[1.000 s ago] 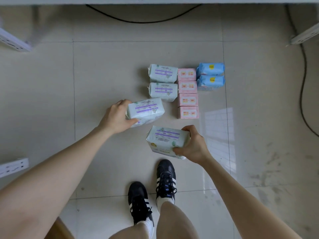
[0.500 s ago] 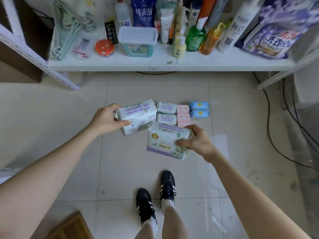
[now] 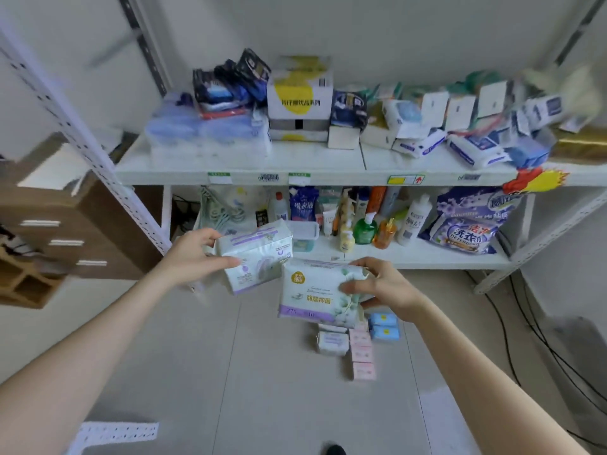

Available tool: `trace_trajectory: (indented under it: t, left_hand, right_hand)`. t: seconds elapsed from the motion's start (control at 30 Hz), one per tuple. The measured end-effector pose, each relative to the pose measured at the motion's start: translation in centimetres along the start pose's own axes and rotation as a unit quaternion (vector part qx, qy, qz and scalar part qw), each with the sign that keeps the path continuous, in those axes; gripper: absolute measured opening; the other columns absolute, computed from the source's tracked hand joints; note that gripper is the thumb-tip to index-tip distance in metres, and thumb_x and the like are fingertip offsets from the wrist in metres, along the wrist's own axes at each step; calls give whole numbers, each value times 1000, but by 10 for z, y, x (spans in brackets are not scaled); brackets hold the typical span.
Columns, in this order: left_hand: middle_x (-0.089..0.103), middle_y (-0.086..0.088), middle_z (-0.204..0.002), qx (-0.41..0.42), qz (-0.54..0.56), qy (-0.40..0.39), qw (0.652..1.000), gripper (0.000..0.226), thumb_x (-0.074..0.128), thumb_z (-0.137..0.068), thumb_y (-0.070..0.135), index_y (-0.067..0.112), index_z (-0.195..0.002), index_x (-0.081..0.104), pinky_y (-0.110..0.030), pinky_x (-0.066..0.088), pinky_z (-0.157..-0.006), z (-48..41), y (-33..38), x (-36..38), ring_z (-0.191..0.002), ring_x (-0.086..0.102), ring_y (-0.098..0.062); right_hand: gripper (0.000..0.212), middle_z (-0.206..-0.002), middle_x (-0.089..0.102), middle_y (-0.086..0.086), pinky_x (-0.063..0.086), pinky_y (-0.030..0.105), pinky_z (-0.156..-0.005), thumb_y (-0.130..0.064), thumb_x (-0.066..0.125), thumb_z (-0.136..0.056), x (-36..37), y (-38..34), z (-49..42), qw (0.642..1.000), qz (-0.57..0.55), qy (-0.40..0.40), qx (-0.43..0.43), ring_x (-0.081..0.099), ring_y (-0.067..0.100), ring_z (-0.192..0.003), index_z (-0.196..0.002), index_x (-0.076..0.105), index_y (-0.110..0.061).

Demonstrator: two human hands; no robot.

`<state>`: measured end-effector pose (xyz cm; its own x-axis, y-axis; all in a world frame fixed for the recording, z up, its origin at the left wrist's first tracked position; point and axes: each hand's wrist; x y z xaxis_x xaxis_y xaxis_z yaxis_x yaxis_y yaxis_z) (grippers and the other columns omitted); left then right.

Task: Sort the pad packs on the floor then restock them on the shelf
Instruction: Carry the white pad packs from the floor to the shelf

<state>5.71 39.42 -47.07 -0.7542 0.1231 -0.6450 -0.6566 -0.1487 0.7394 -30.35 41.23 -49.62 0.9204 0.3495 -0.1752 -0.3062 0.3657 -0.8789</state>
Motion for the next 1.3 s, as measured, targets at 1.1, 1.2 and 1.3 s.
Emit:
trace_trajectory:
  t: [1.1, 1.2, 1.3]
  left_hand:
    - [65, 9, -109, 200, -47, 184, 961, 55, 90, -61, 35, 23, -108, 64, -20, 44, -85, 46, 244, -351, -107, 58, -6]
    - [71, 4, -104, 214, -29, 166, 962, 49, 90, -62, 26, 19, -104, 66, -31, 54, -89, 27, 266, -374, -103, 66, -12]
    - [73, 0, -100, 228, -18, 158, 961, 46, 88, -66, 18, 13, -105, 64, -35, 58, -85, 5, 290, -397, -99, 70, -21]
  right_hand:
    - [47, -98, 74, 7, 58, 33, -62, -18, 87, -67, 2, -364, 68, 939, 16, 22, -343, 73, 28, -83, -107, 64, -10]
    - [49, -96, 74, 9, 60, 36, -63, -17, 86, -65, -5, -396, 58, 933, 16, 23, -359, 73, 30, -84, -107, 62, -8]
    - [64, -97, 74, 8, 60, 37, -64, -27, 89, -53, -13, -431, 44, 925, 27, 26, -378, 73, 30, -86, -108, 62, -9]
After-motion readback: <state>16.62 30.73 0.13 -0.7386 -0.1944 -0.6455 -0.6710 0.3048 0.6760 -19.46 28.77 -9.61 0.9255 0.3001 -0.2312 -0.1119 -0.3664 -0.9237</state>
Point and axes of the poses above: each hand's wrist, its own z-axis away from the middle knuckle, its own x-axis out of the palm, y = z × x
